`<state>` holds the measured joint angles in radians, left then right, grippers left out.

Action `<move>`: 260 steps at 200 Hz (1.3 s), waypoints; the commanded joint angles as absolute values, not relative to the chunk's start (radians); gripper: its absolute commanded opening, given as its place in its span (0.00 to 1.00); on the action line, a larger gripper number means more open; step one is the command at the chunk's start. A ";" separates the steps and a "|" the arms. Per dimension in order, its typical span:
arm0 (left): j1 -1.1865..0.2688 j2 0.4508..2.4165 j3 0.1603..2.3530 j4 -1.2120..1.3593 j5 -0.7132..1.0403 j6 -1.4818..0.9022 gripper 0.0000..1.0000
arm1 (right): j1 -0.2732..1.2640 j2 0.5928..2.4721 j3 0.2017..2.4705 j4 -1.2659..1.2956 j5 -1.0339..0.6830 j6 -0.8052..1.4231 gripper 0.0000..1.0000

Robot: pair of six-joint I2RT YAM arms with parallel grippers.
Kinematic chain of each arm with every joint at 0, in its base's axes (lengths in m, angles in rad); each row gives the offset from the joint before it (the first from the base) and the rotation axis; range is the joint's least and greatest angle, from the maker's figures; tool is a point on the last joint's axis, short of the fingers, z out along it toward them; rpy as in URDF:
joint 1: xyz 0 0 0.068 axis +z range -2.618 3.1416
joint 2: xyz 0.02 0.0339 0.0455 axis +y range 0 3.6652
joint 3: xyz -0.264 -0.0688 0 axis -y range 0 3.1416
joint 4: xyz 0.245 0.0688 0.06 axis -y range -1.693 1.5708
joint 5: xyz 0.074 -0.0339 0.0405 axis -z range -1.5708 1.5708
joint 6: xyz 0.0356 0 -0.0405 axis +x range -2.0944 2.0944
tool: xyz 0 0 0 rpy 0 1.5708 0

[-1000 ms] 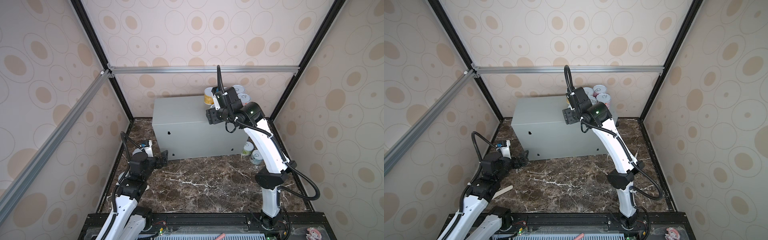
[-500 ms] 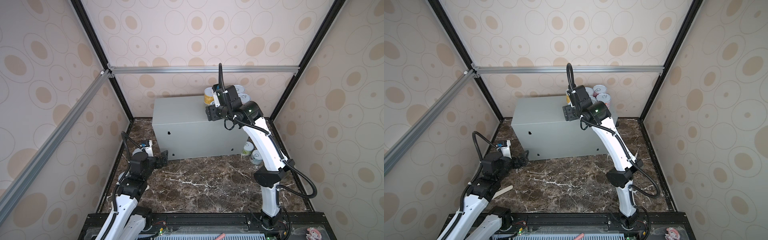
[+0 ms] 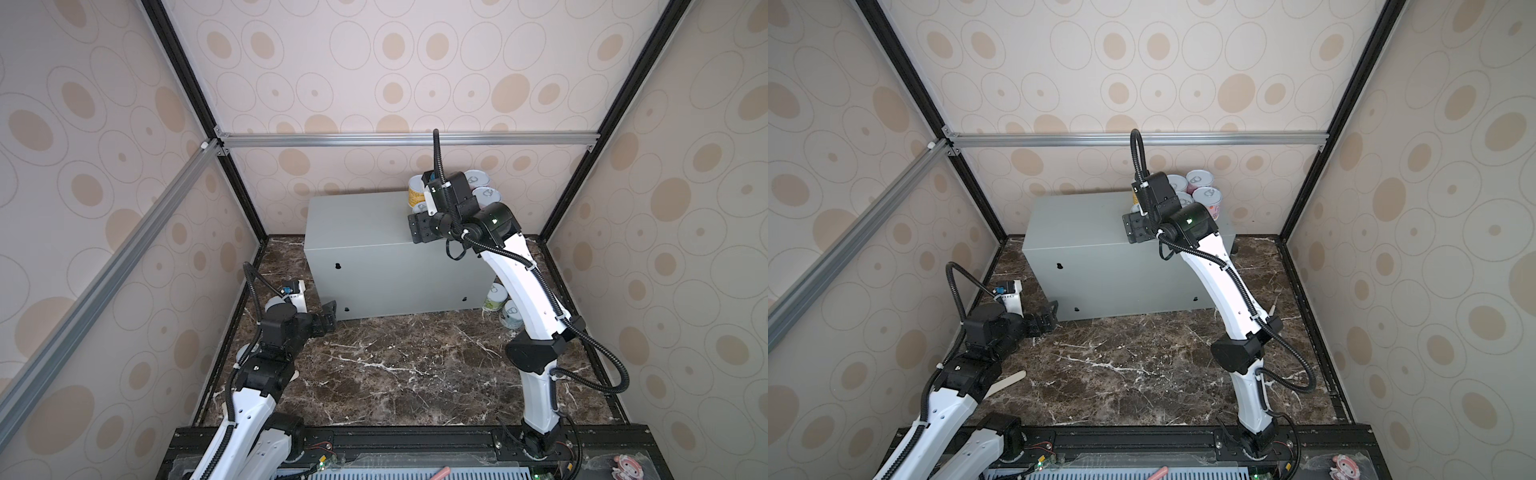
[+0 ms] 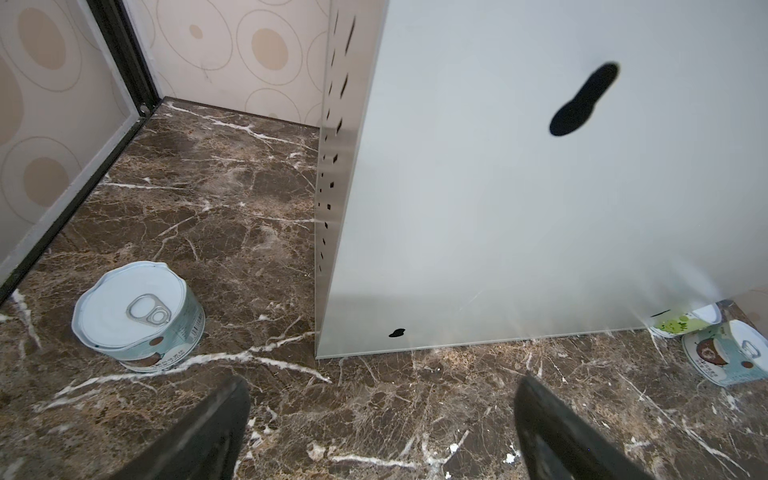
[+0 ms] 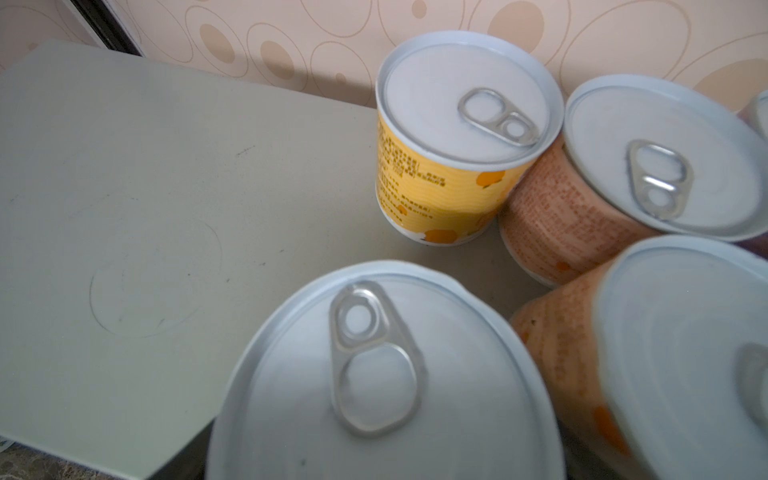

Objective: Place and organize the canned foods onto the counter
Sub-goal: 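Lower the yellow-labelled can onto the cabinet top beside the grouped cans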

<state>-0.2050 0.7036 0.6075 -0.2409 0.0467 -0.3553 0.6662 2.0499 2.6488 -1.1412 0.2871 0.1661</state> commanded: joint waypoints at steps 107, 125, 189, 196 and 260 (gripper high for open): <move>-0.214 0.695 0.611 -0.225 0.054 -0.364 0.99 | 0.675 1.974 2.663 -1.161 0.297 0.144 0.99; -0.212 0.690 0.611 -0.225 0.054 -0.364 0.99 | 0.683 1.951 2.660 -1.167 0.306 0.140 0.99; -0.213 0.675 0.613 -0.226 0.042 -0.361 0.99 | 0.747 1.836 2.602 -1.175 0.335 0.136 0.84; -0.212 0.676 0.615 -0.226 0.041 -0.361 0.99 | 0.759 1.819 2.583 -1.166 0.334 0.140 0.79; -0.212 0.670 0.612 -0.230 0.040 -0.362 0.99 | 0.804 1.792 2.479 -1.120 0.210 0.170 0.43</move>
<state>-0.2050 0.6838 0.6064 -0.2405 0.0463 -0.3553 0.7959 1.7851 2.5233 -1.1381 0.2687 0.1562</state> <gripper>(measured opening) 0.991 0.456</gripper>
